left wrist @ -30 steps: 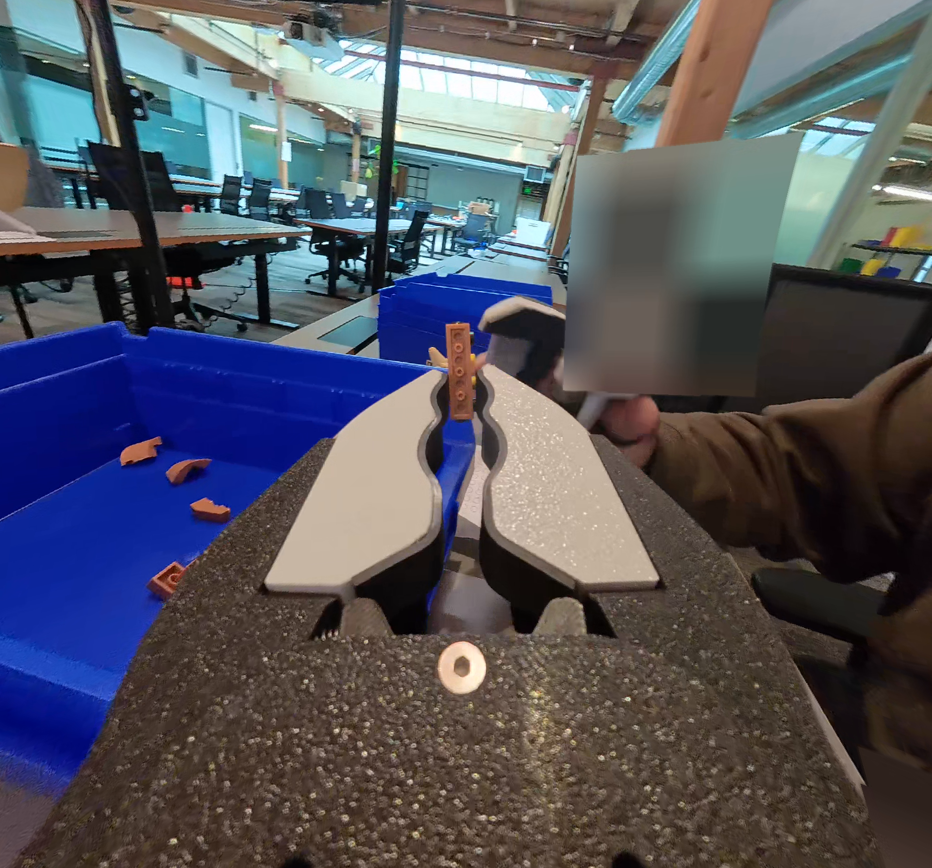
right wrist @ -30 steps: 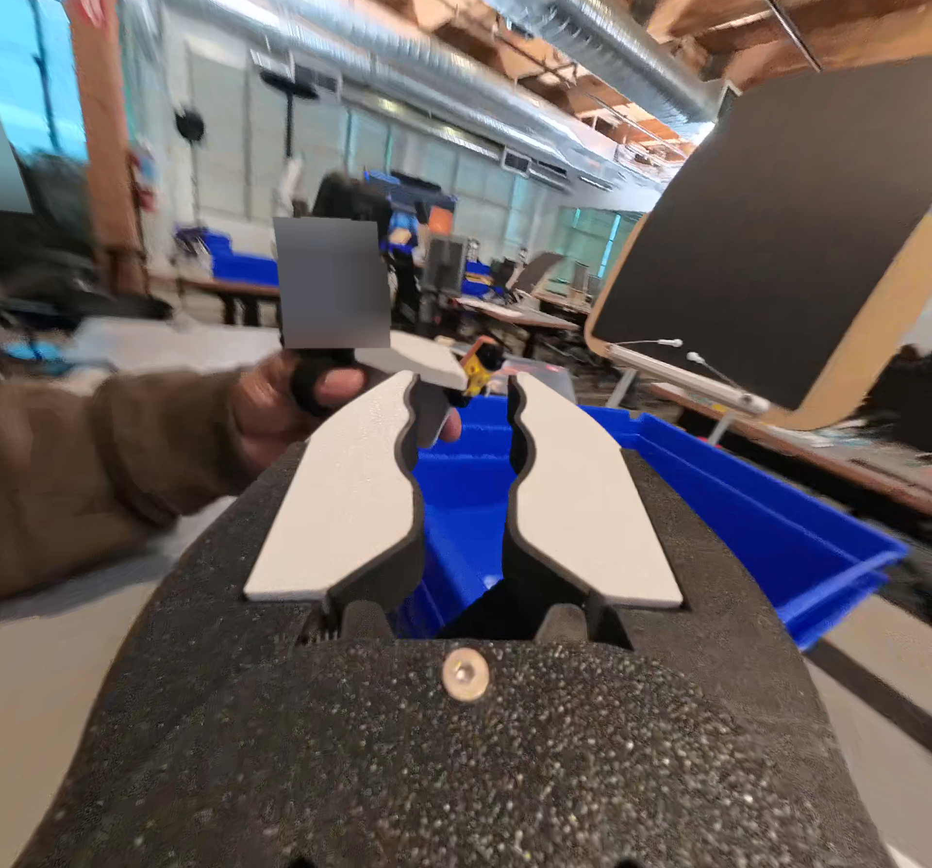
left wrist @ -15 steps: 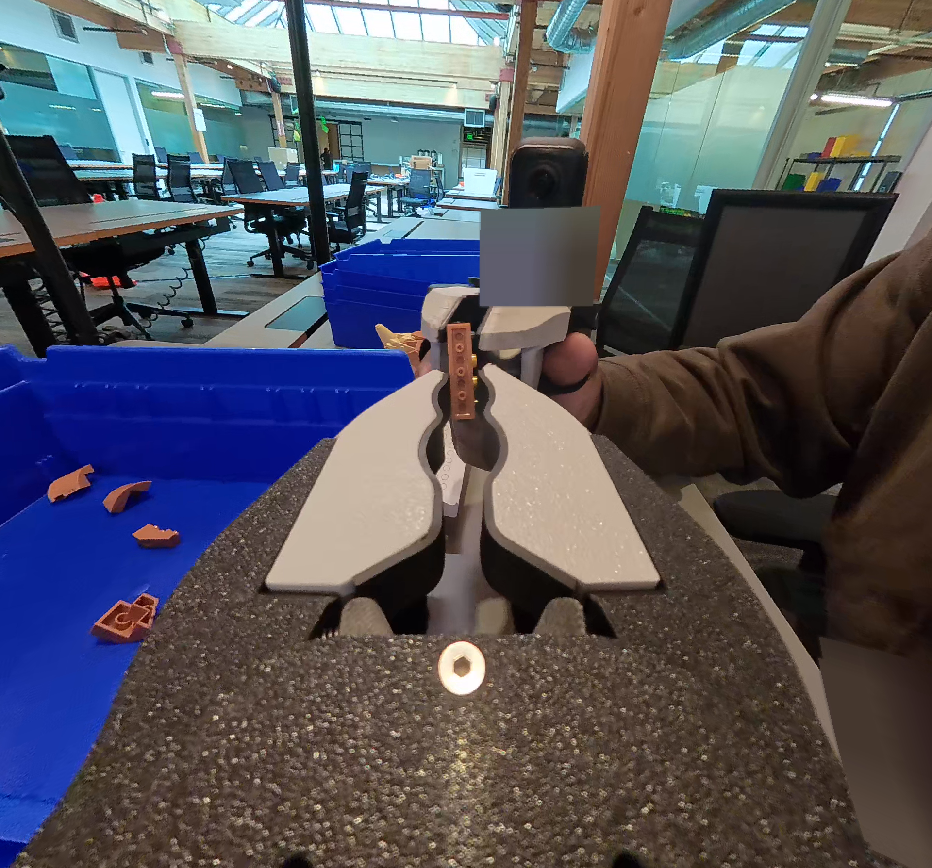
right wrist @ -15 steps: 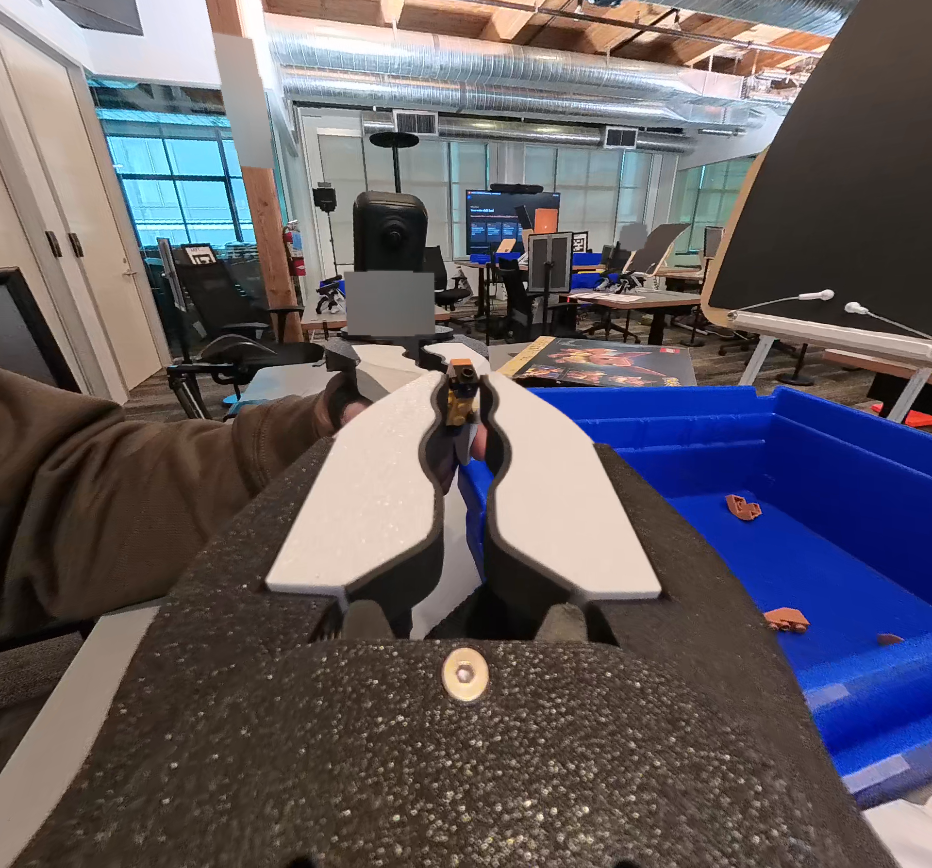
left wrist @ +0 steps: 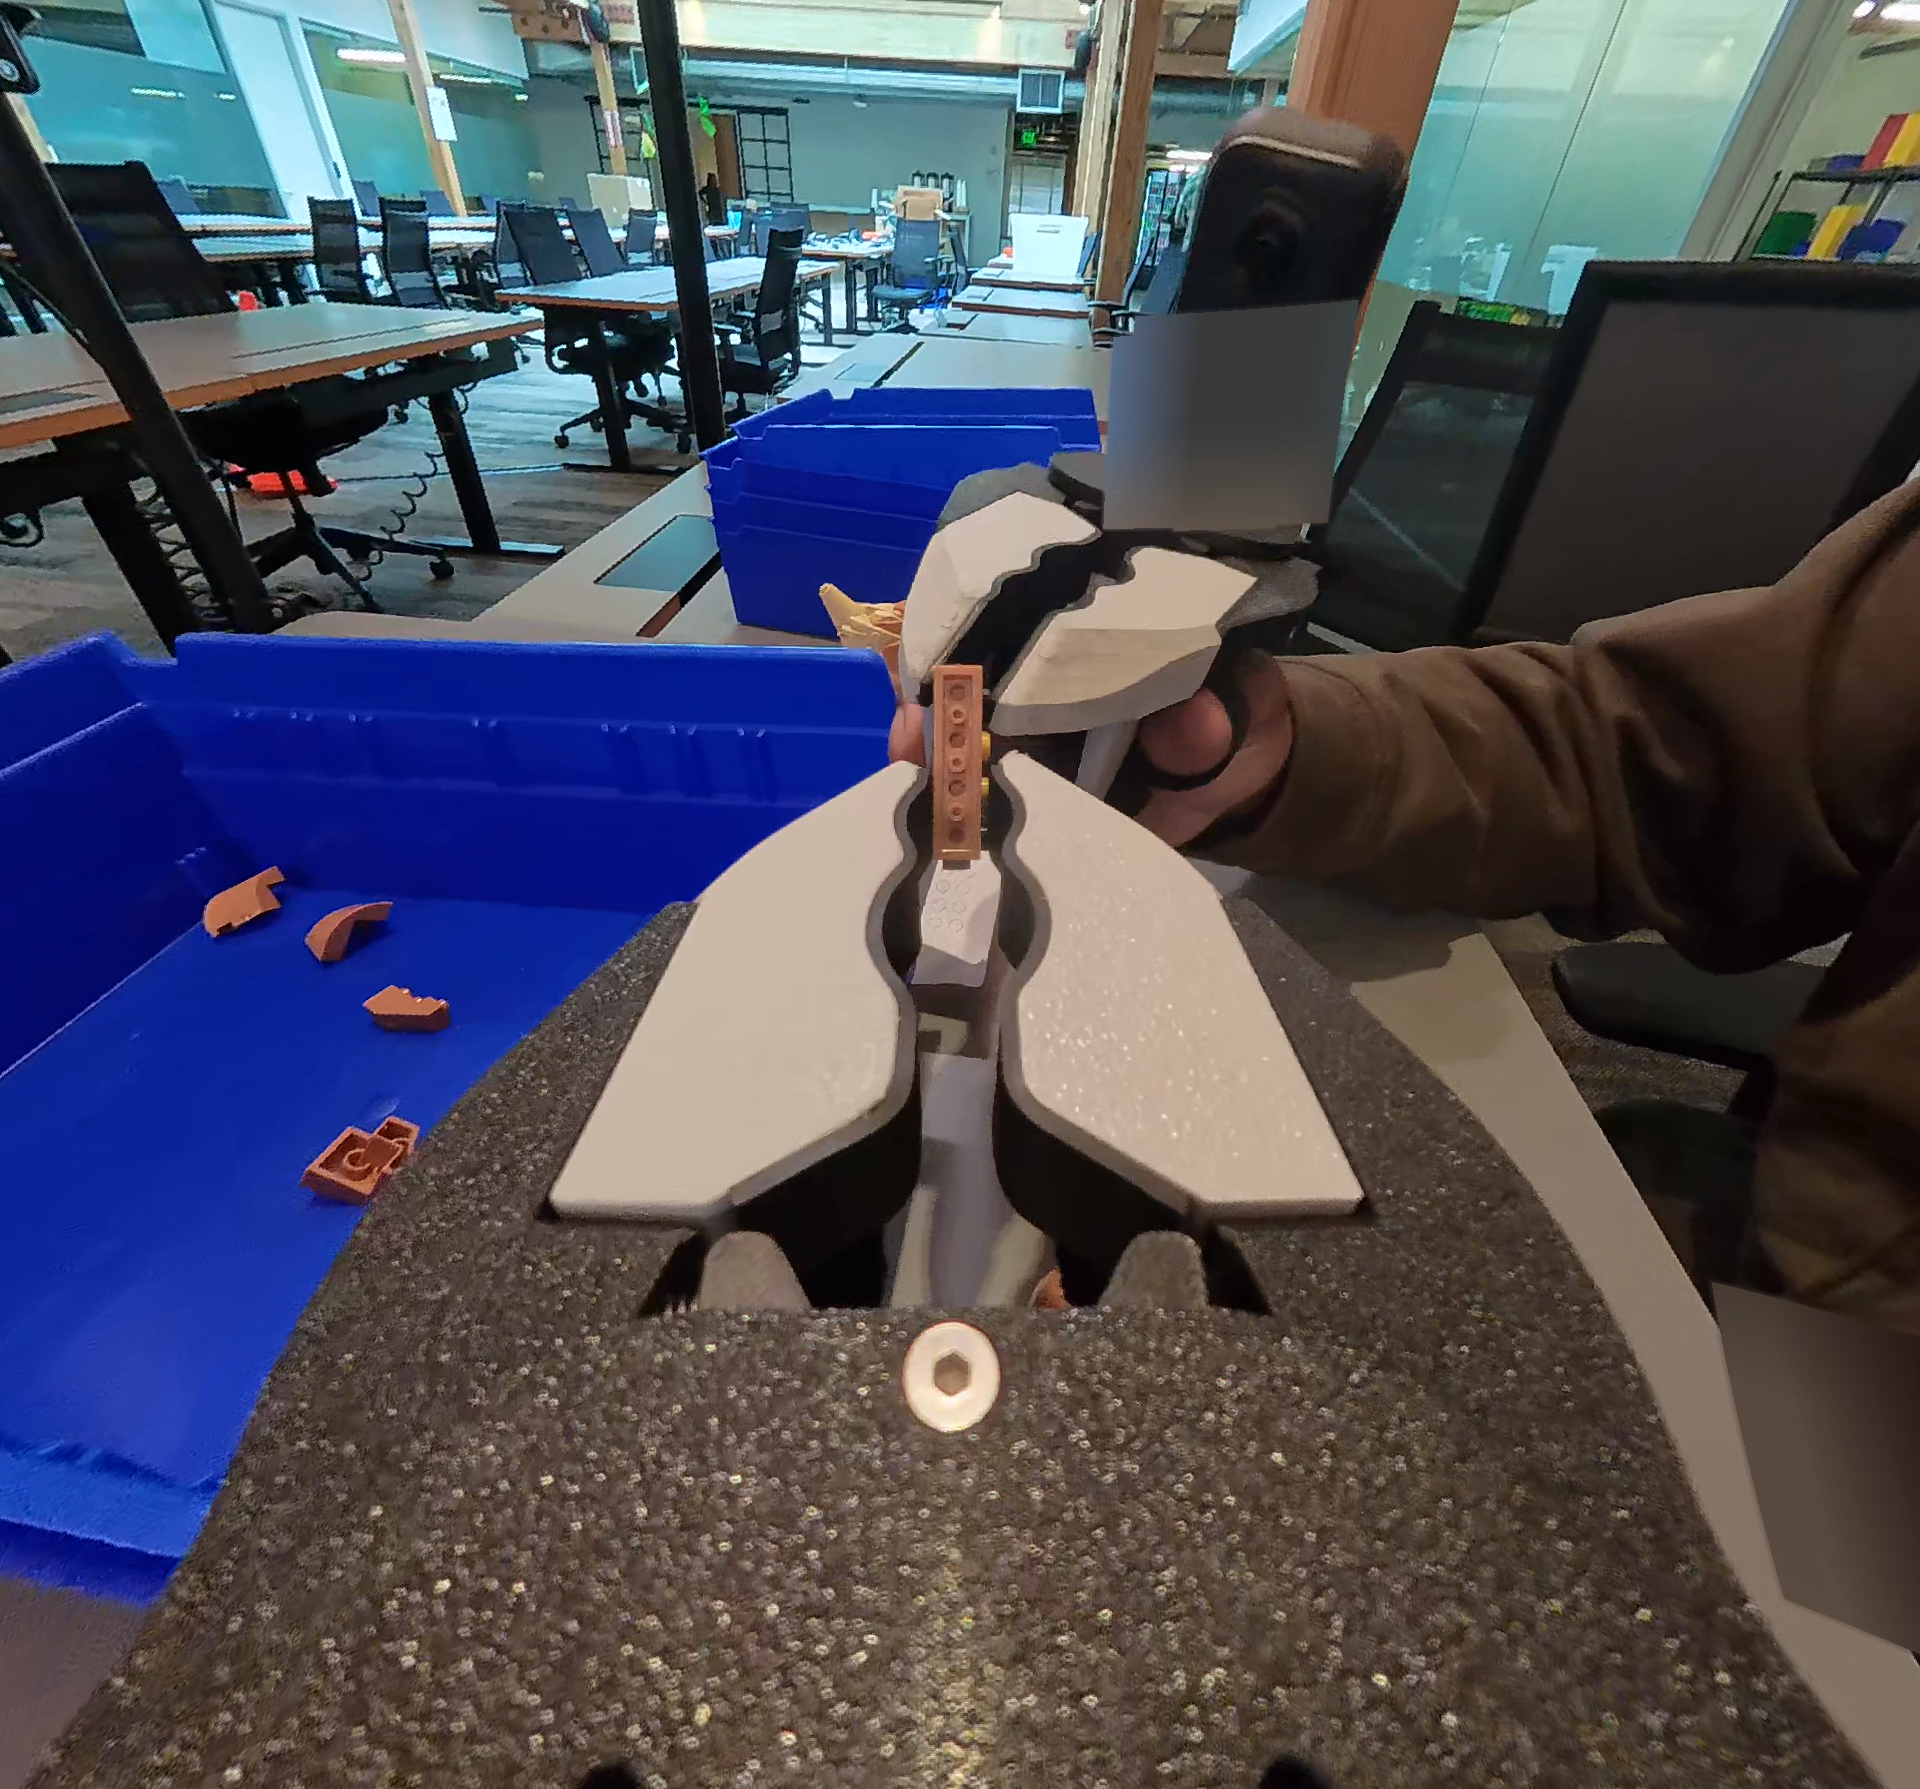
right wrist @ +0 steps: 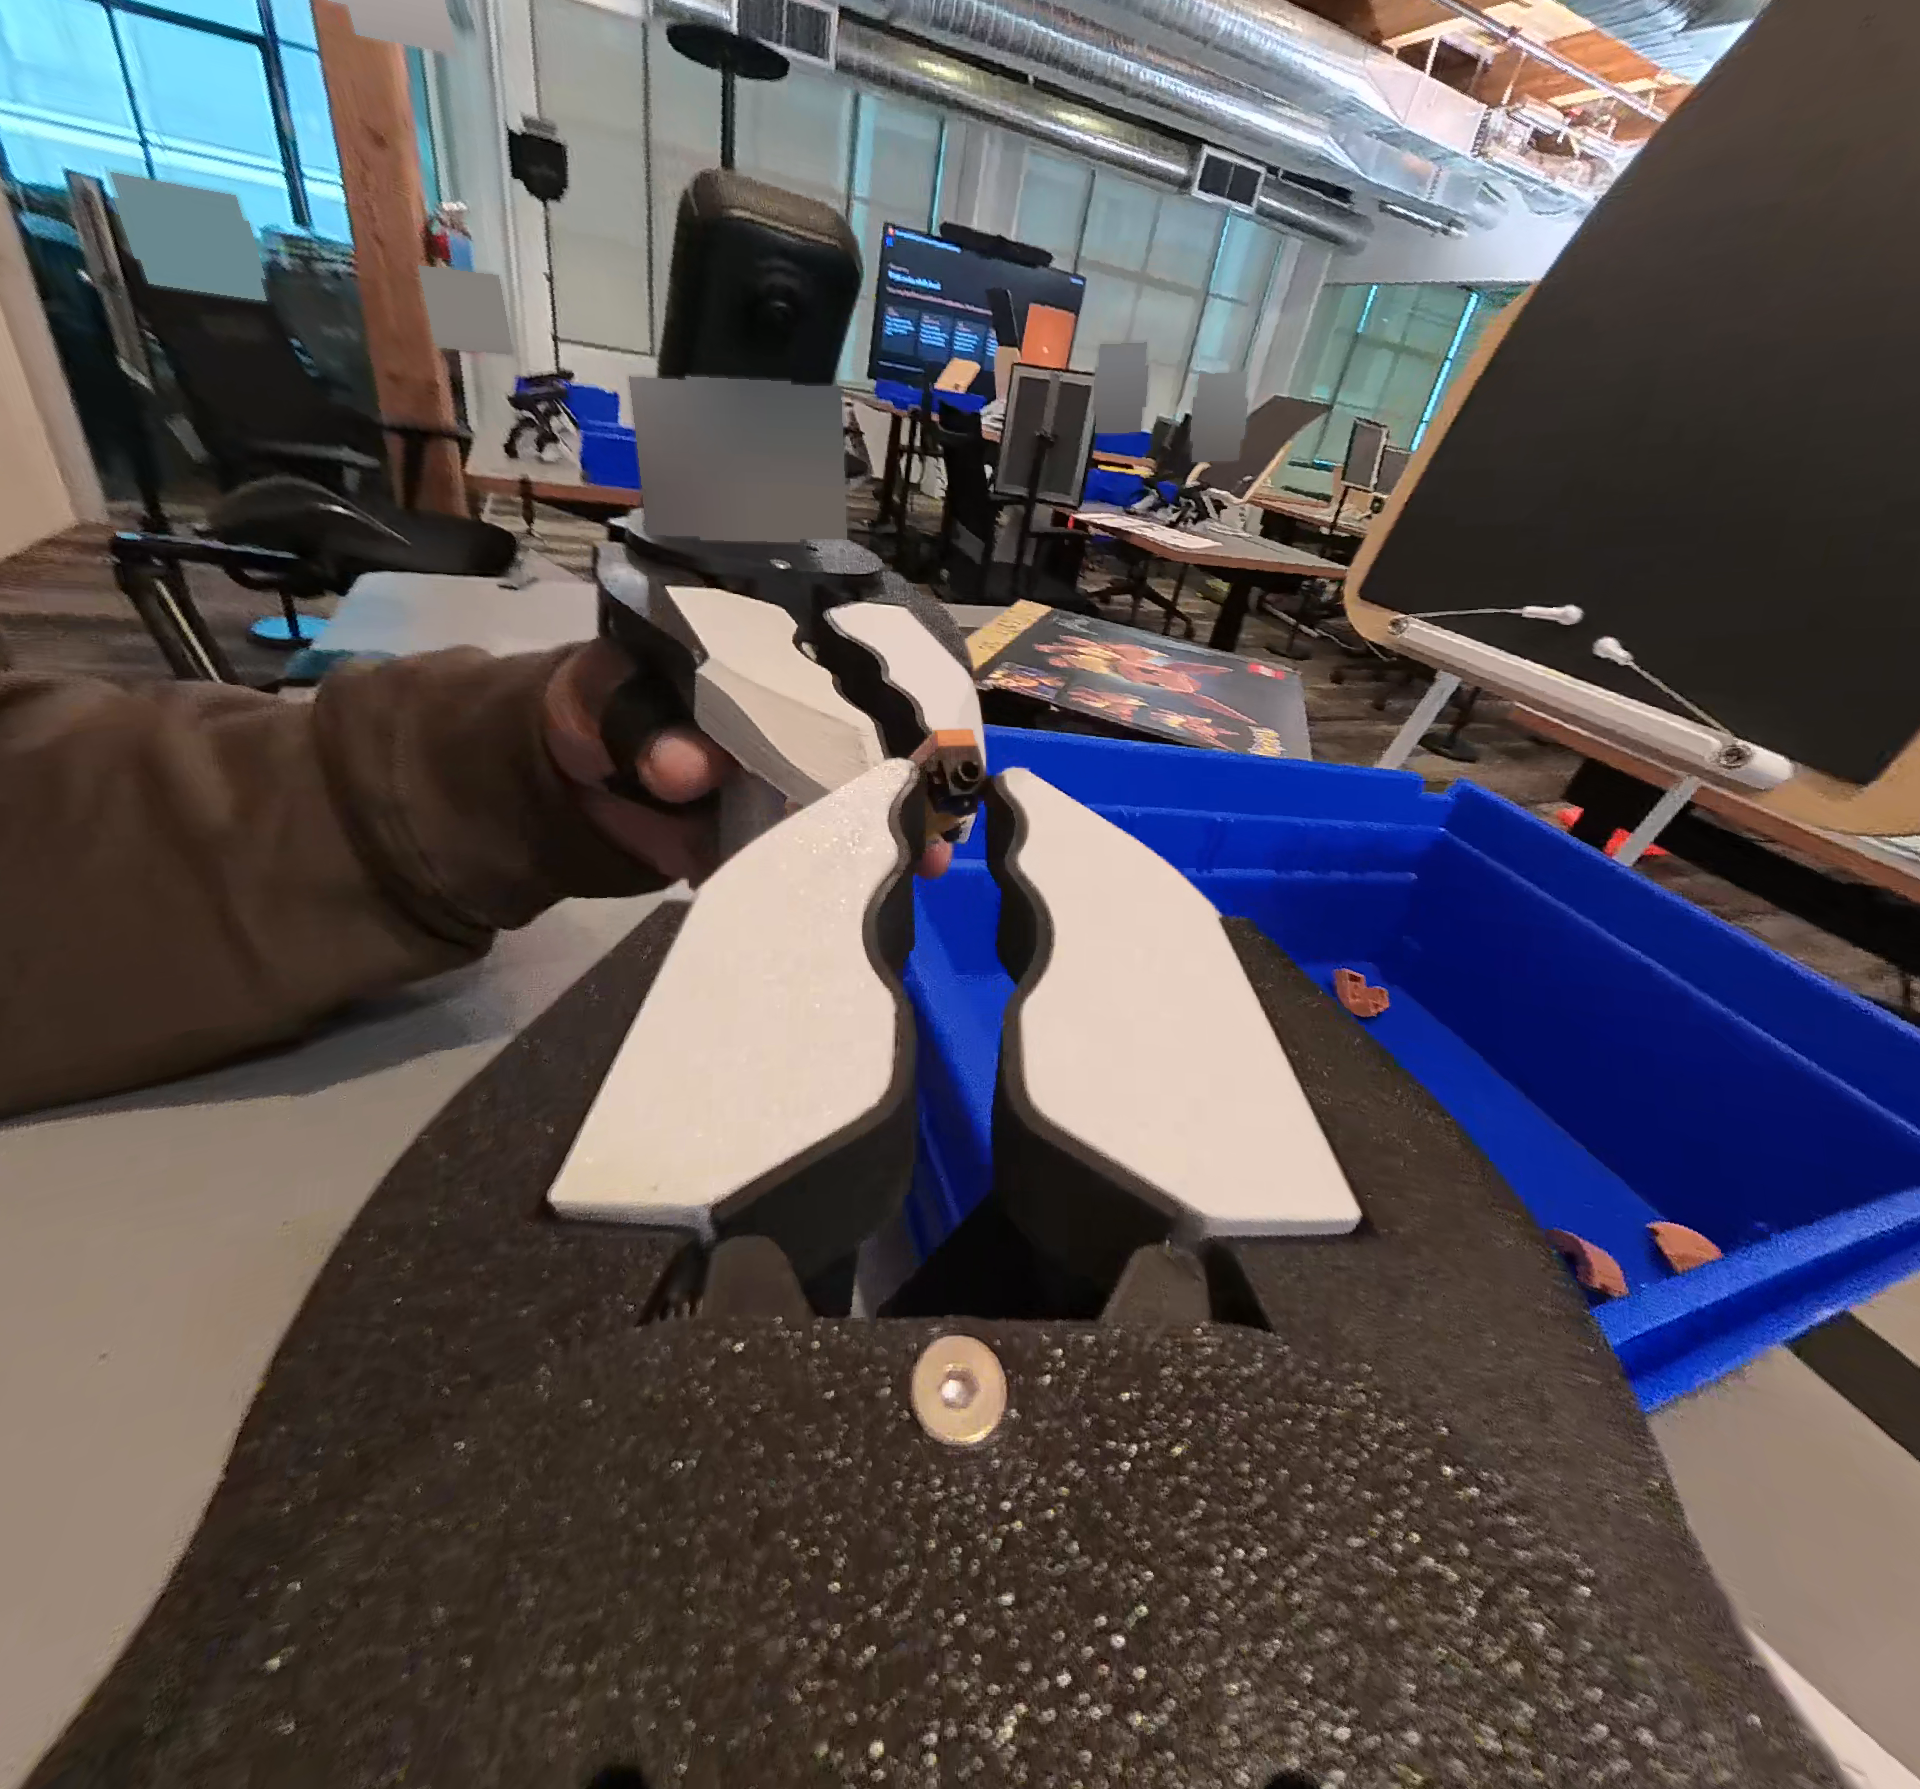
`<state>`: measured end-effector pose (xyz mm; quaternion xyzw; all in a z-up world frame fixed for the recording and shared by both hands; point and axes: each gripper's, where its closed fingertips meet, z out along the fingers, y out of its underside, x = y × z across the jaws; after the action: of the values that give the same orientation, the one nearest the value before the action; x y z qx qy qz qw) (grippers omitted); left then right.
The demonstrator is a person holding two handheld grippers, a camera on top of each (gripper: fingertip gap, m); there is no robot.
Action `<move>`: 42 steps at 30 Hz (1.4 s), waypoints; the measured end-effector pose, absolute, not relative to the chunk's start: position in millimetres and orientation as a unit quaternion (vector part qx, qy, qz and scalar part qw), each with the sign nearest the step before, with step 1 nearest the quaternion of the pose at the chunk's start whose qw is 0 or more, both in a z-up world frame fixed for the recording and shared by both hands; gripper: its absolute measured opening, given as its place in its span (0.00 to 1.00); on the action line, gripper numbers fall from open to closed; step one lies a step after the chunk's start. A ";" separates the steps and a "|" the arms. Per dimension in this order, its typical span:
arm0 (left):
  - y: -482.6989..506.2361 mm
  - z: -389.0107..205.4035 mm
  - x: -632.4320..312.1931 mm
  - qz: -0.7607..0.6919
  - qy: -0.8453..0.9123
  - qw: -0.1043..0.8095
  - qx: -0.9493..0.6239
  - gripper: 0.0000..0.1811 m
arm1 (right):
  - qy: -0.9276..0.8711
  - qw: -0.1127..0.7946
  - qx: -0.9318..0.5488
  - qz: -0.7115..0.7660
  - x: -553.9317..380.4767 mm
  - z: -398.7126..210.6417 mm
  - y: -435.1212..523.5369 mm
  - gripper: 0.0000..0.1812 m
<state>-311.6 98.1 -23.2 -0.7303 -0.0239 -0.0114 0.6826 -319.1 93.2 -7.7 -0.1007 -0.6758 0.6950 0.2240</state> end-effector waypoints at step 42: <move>83.2 -12.6 -338.8 -0.117 -0.150 0.729 -0.658 0.05 | -0.712 0.524 -0.132 0.448 -365.6 -38.3 111.9 0.14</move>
<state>-338.8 83.2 -12.6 -0.6580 -0.1503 -0.1169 0.7285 -365.6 111.9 -38.3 -0.1319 -0.7123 0.4476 0.5243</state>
